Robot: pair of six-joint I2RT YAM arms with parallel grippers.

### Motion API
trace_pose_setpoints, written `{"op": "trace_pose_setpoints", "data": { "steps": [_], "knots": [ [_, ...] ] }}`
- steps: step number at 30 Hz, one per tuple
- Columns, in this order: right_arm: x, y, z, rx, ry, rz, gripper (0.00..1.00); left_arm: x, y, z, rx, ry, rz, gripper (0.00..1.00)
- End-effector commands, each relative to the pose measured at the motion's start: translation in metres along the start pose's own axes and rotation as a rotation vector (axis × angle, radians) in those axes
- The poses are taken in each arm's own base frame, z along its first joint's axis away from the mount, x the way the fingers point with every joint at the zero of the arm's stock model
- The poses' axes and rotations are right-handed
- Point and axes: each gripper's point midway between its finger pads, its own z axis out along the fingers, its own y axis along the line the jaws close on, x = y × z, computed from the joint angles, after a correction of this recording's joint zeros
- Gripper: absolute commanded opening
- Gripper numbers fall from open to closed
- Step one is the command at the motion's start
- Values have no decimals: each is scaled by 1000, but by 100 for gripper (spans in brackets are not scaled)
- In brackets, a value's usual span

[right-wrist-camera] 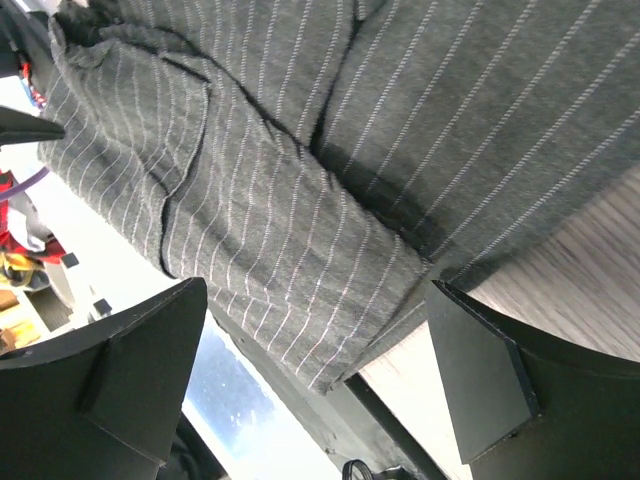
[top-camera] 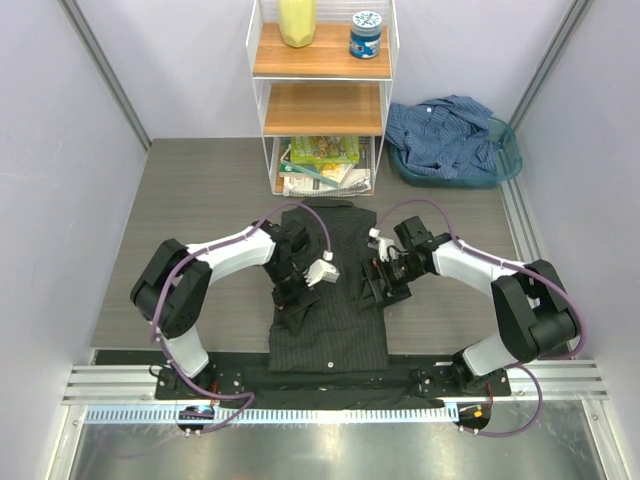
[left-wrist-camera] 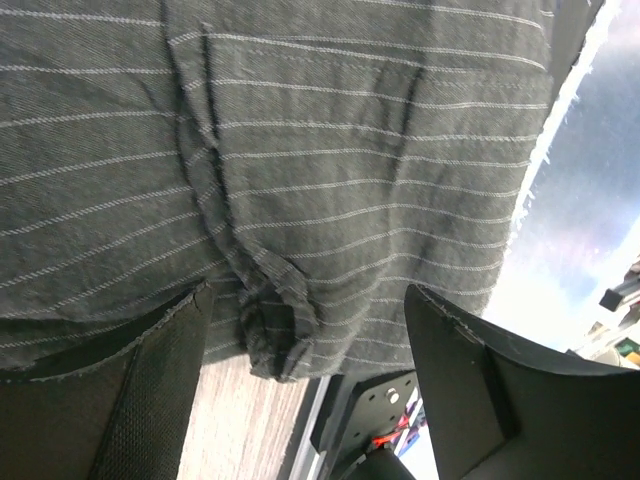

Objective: Fold and stack the long sleeve shirts
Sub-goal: Fold the shirt

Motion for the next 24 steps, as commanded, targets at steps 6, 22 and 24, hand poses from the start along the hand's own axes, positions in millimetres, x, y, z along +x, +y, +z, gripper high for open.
{"op": "trace_pose_setpoints", "data": {
  "steps": [6, 22, 24],
  "knots": [
    [-1, 15, 6, -112, -5, 0, 89, -9, 2, 15, -11, -10, 11, 81],
    [12, 36, 3, -261, -8, -20, 48, -4, -27, 17, 66, 1, 66, 55],
    [15, 31, 7, -249, 4, -3, 44, -3, -27, 21, 82, 22, 56, 48]
  ]
}}
